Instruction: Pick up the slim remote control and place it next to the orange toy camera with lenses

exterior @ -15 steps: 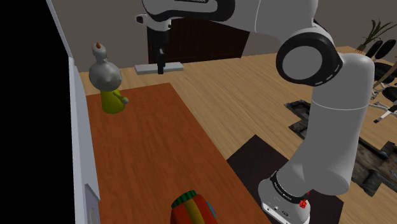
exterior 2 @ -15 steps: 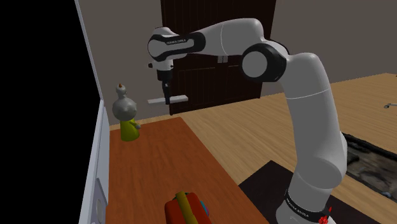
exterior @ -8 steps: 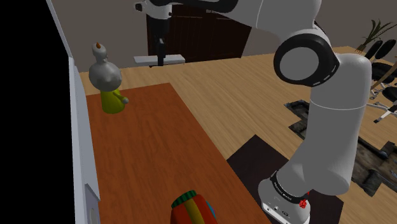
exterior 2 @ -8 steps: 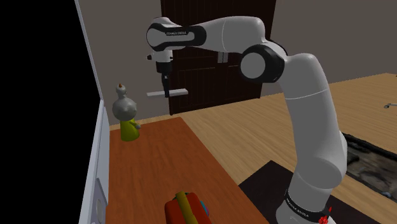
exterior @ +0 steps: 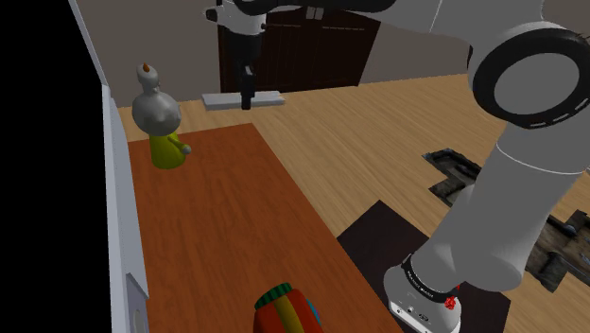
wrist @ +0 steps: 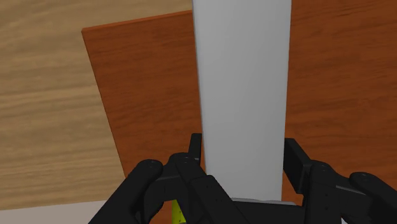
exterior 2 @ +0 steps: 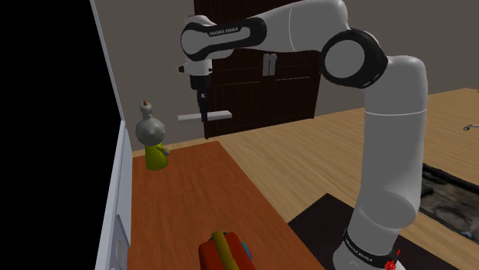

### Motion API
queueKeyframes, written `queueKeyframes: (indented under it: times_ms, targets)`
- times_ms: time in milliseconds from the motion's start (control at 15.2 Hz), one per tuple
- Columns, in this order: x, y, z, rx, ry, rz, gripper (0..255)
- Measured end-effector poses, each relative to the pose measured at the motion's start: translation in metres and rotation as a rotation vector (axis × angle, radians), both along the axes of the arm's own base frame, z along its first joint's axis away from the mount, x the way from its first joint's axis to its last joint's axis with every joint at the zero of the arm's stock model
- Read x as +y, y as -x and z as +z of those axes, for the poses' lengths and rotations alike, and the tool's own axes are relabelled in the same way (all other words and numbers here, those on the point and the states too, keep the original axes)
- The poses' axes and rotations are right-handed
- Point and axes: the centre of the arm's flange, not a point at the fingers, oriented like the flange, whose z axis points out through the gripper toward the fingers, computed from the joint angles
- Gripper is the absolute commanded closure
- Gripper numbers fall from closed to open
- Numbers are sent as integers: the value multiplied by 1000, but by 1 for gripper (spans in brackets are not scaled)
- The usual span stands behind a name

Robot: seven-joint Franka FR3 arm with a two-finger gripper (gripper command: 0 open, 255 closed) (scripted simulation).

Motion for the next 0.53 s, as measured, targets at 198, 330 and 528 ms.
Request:
queueKeyframes:
  times_ms: [198,330,528]
  targets:
    - [14,40,-2,0,0,0,255]
    - [23,64,-3,0,0,0,255]
    - [39,99,-1,0,0,1,255]
